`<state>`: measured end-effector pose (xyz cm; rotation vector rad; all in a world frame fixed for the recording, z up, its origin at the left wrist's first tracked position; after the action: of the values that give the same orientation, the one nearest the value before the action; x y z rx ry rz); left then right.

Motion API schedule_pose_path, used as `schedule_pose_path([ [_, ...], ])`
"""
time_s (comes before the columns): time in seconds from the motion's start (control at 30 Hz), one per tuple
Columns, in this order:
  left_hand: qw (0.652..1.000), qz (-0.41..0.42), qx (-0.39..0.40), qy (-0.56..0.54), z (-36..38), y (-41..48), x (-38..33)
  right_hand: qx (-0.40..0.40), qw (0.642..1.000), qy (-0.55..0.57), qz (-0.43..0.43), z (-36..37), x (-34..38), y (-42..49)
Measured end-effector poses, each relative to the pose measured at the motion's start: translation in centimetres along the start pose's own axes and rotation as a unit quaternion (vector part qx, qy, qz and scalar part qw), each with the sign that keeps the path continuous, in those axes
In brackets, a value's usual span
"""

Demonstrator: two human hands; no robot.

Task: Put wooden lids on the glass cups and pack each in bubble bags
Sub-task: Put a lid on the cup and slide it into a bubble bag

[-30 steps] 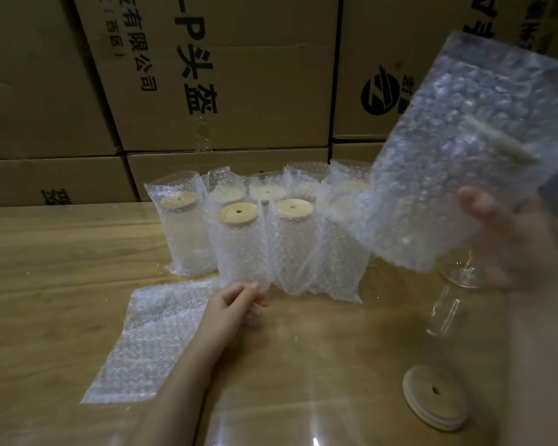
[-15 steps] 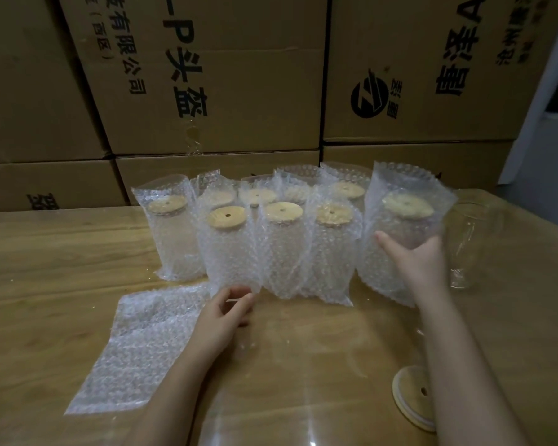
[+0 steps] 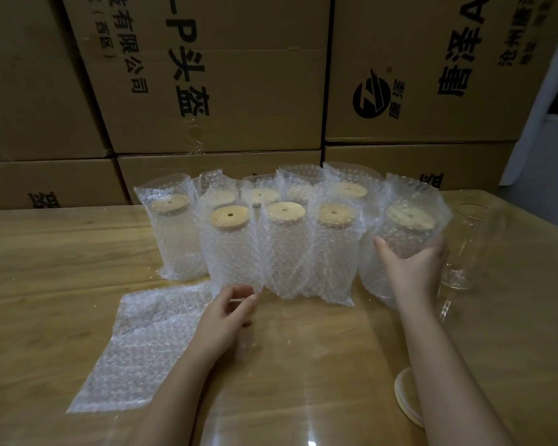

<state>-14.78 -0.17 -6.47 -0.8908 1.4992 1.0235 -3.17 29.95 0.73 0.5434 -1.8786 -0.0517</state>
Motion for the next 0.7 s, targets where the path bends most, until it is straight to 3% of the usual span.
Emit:
schedule_pose_path([
  [0.13, 1.0, 0.005, 0.007, 0.005, 0.0, 0.0, 0.1, 0.064, 0.997, 0.017, -0.043, 1.7, 0.7, -0.9],
  [0.37, 1.0, 0.005, 0.002, 0.012, 0.0, 0.1, 0.1, 0.22, 0.975, 0.021, -0.027, 1.8, -1.6, 0.5],
  [0.7, 1.0, 0.01, -0.001, 0.025, 0.1, -0.2, -0.4, 0.186, 0.981, -0.011, -0.053, 2.8, -1.6, 0.2],
])
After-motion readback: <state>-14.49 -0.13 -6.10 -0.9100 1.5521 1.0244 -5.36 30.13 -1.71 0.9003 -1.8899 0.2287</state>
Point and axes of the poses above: each hand's wrist, its own y-axis towards the middle knuckle, its own z-axis out of the palm, x = y × z, the point moved 5 cm from there along y, towards the middle knuckle, and after that the axes turned 8 degrees about -y, right-handed, at the moved point
